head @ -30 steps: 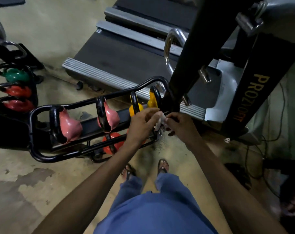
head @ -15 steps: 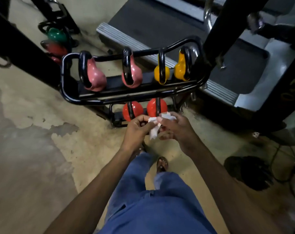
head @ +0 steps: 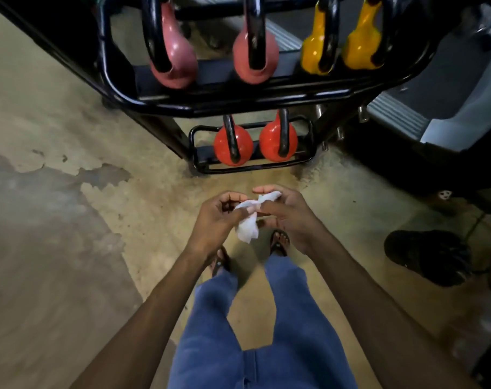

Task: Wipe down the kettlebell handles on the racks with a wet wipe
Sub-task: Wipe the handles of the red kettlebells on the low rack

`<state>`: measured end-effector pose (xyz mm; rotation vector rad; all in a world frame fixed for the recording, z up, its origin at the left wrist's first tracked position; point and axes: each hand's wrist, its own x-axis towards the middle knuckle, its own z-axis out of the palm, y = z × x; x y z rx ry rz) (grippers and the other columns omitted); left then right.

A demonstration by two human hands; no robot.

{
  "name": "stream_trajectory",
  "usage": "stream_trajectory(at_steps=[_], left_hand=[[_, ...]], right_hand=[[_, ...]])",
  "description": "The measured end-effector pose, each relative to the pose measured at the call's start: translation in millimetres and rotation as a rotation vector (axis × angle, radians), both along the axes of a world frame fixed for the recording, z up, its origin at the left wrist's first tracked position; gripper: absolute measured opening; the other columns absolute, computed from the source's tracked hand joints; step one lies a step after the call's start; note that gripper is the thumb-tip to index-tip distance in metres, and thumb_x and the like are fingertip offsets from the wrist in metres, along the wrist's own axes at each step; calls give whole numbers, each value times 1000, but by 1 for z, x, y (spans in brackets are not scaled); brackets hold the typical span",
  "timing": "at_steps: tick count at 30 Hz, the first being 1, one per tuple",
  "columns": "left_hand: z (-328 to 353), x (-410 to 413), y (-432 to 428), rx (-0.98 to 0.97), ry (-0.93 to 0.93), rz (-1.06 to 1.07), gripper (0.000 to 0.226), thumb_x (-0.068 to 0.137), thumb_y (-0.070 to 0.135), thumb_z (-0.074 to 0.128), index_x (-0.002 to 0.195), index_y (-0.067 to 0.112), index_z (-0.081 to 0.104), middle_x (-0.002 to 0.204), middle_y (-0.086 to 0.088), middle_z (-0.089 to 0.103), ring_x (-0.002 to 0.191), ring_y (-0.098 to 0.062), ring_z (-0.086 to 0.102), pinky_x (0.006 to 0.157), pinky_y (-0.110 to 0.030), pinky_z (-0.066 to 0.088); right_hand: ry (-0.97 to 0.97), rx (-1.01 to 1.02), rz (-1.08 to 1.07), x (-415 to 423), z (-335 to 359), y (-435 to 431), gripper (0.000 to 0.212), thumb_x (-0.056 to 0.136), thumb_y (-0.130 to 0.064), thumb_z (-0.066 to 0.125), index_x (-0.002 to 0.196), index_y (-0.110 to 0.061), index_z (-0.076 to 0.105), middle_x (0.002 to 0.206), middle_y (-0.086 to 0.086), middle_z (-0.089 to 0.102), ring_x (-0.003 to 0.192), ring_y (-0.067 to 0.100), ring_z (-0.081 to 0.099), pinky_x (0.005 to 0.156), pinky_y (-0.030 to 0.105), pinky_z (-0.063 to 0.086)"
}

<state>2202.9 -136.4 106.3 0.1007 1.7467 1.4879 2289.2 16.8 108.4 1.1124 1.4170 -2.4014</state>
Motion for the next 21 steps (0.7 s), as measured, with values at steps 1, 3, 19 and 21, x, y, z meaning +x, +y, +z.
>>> stream_trajectory(at_steps=[1, 3, 19, 21], left_hand=[[-9, -6, -7, -11, 20, -10, 15, 88, 6, 74, 101, -2, 70, 94, -18, 73, 80, -16, 65, 67, -28, 51], [-28, -16, -20, -28, 32, 12, 12, 89, 8, 73, 97, -1, 71, 93, -21, 72, 78, -17, 64, 68, -31, 50], [-170, -47, -4, 57, -263, 308, 7, 93, 6, 66, 87, 5, 68, 97, -19, 72, 87, -29, 69, 80, -41, 59], [-182, -52, 9, 70, -251, 342, 8, 93, 4, 65, 85, 5, 67, 95, -18, 73, 85, -29, 70, 77, -42, 60]], right_hand=[[-2, -7, -8, -4, -9, -7, 39, 87, 4, 71, 124, 5, 60, 112, 27, 67, 93, 33, 73, 71, 41, 61], [-12, 21, -29, -13, -26, -21, 35, 88, 12, 67, 122, 8, 61, 108, 25, 70, 92, 31, 73, 73, 41, 62], [-170, 138, -122, -56, -177, -18, 17, 87, -9, 65, 71, -14, 61, 68, 6, 60, 68, 22, 56, 64, 32, 47], [-137, 205, -130, -64, -194, -8, 12, 89, -7, 61, 80, -15, 62, 68, -1, 64, 71, 23, 61, 65, 32, 49]])
